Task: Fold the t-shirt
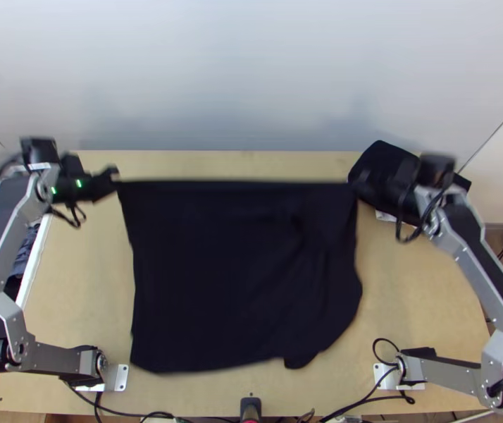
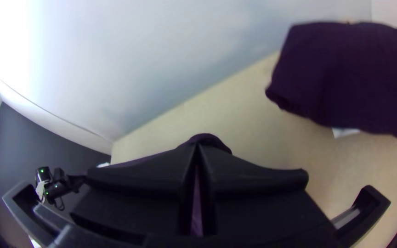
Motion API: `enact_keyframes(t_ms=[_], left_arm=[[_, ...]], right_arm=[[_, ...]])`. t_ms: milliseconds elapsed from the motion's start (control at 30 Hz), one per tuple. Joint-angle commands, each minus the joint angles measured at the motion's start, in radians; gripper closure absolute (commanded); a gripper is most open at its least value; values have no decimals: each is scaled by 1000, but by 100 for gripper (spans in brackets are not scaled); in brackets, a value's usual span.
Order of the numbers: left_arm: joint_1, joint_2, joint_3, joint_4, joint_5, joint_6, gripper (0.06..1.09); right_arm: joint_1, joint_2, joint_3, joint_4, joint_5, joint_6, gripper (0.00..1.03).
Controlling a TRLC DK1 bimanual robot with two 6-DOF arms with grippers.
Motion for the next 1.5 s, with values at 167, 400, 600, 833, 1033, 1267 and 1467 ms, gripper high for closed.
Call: enact_keyframes(t_ms=[167,400,600,833,1033,1267,1467], left_arm=[[42,-65,624,104,-83,-230,105],[160,-257,688,88,-88,-176,105],[246,-463,637,45,-86,-144,105],[252,-582,634,-39,-89,-130,105],[251,-588,631,-74,-86,-143,105],[237,-611,302,-93,-20,-137,105],[173,-618,-314,61,23,-78,105]], right_arm=[[-62,-17,662,2,63,9,100],[-63,-224,780,-123,21,-8,100],[-60,-428,794,-281,-10,-49,100],[-36,-511,827,-373,-10,-54,100],[-33,-490,841,-389,-10,-34,100],[-22,-398,619,-404,-15,-25,100],[-25,-298,28,-340,-111,67,100]])
